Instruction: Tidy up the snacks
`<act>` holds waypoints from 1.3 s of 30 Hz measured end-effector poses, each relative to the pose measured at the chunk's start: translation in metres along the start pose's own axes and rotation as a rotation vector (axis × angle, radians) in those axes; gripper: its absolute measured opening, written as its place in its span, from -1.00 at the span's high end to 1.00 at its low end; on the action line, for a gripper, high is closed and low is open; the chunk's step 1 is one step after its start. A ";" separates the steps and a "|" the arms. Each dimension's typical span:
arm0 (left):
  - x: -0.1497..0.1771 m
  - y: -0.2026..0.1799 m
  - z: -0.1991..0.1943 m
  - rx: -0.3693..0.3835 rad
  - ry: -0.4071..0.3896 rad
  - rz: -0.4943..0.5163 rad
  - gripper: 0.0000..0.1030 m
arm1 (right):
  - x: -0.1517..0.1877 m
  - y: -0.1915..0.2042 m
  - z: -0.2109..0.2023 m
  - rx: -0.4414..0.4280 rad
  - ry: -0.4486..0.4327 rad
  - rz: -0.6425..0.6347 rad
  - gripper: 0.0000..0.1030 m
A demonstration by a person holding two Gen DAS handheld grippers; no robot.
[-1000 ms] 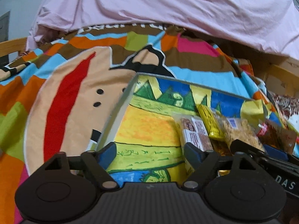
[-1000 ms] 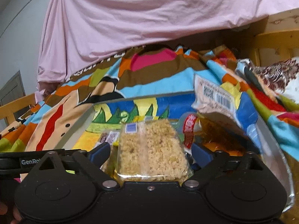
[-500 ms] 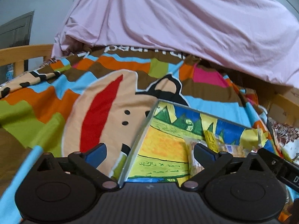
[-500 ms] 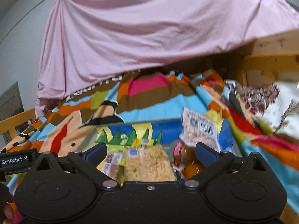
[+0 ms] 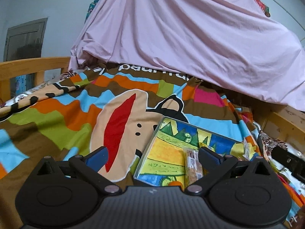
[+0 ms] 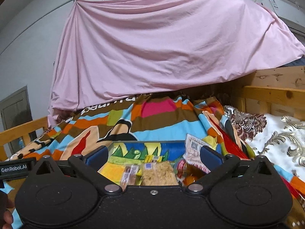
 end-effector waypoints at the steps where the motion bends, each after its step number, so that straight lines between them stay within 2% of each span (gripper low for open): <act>1: 0.001 0.001 -0.006 0.000 -0.002 0.000 -0.99 | 0.001 0.002 -0.006 -0.002 0.003 0.002 -0.98; 12: 0.015 0.015 -0.072 0.008 -0.038 0.020 -0.99 | 0.000 0.020 -0.069 -0.006 0.008 -0.018 -0.99; 21: 0.021 0.022 -0.111 0.027 -0.056 0.041 -0.99 | 0.006 0.024 -0.112 0.007 0.027 -0.053 -0.99; 29: 0.029 0.030 -0.131 0.018 -0.068 0.065 -0.99 | 0.005 0.027 -0.131 0.021 -0.005 -0.069 -0.99; 39: 0.032 0.040 -0.138 0.014 -0.062 0.052 -0.99 | 0.012 0.032 -0.137 0.031 -0.021 -0.083 -0.99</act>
Point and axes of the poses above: each gripper's, at about its wrist camera, not at the fingertips, and z roughly the way its jaws point, y to its left, x to its underside, the point moved 6 cm from there along z, roughly the way its jaws point, and after that the axes turned 8 degrees about -x, right-handed, at the moved point
